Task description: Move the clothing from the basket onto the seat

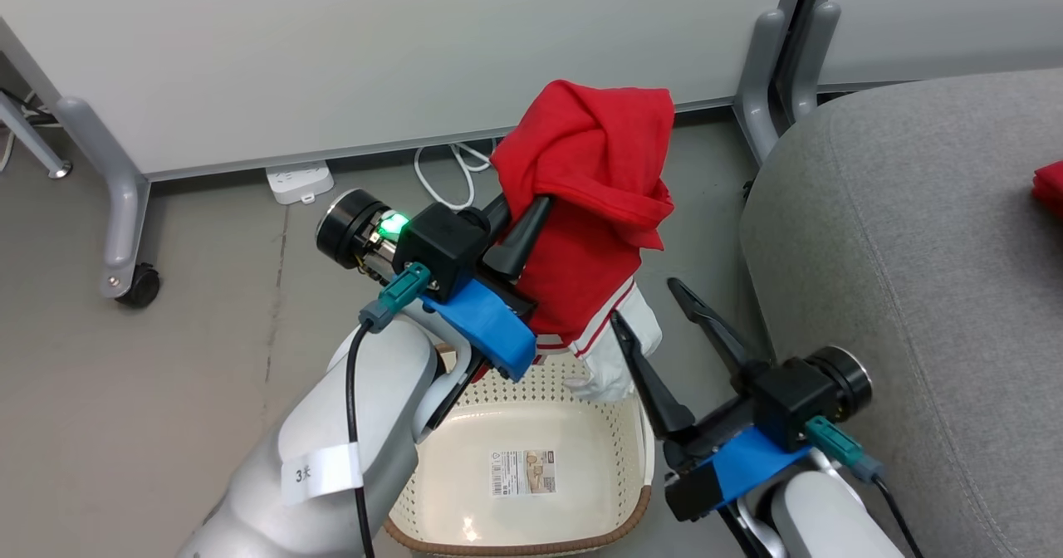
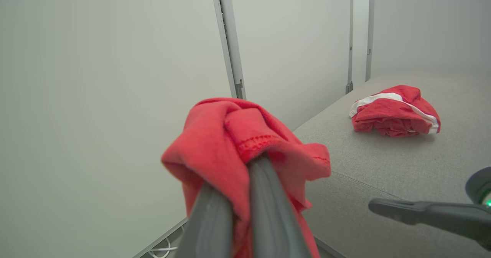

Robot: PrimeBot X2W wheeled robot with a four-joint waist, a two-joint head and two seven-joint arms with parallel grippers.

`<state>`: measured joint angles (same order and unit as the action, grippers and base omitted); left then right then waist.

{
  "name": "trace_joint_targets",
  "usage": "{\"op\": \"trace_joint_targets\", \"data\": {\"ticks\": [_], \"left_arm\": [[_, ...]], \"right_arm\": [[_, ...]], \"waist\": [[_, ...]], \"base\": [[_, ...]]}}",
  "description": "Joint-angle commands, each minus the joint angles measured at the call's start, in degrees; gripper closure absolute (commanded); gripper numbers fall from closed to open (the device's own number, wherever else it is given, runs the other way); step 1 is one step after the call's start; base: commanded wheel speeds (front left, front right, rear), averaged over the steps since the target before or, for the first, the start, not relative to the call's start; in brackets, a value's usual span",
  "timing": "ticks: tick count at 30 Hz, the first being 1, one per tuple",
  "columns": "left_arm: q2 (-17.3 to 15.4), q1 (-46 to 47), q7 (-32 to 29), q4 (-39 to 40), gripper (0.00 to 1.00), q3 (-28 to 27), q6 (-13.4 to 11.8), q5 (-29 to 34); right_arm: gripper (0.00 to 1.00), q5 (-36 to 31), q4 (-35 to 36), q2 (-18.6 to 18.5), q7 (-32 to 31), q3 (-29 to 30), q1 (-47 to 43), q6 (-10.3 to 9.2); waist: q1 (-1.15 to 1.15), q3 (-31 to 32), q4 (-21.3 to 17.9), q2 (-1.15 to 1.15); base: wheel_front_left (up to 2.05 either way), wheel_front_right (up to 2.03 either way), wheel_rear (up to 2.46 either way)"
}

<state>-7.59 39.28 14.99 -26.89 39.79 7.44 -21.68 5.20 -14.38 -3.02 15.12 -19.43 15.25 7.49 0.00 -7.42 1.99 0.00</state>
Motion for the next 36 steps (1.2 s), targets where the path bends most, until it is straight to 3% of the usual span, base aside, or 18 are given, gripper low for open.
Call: {"op": "trace_joint_targets", "data": {"ticks": [1, 13, 23, 36], "left_arm": [[0.1, 1.3, 0.3, 0.0, 1.0, 0.0, 0.1, 0.0], [2.0, 4.1, 0.3, -0.2, 1.0, 1.4, 0.1, 0.0], [3.7, 5.1, 0.3, -0.3, 1.0, 2.2, 0.1, -0.4], [4.7, 7.0, 0.3, 1.9, 1.0, 5.1, -0.9, -2.7]], "right_arm": [[0.0, 0.1, -0.6, 0.0, 0.0, -0.8, 1.3, 0.01], [0.0, -1.1, -7.1, 0.1, 0.0, -6.2, 10.2, 0.01], [0.0, -4.1, -10.8, 0.1, 0.0, -4.2, 14.4, 0.01], [0.0, -2.8, -15.4, 0.1, 0.0, -3.8, 18.3, 0.01]], "waist": [[0.0, -0.4, 0.3, 0.0], [0.0, -3.4, 2.5, 0.0], [0.0, -5.2, 4.8, 0.0], [0.0, -7.1, 7.5, 0.0]], "base": [[0.0, 0.0, 0.0], [0.0, 0.0, 0.0], [0.0, 0.0, 0.0], [0.0, 0.0, 0.0]]}}
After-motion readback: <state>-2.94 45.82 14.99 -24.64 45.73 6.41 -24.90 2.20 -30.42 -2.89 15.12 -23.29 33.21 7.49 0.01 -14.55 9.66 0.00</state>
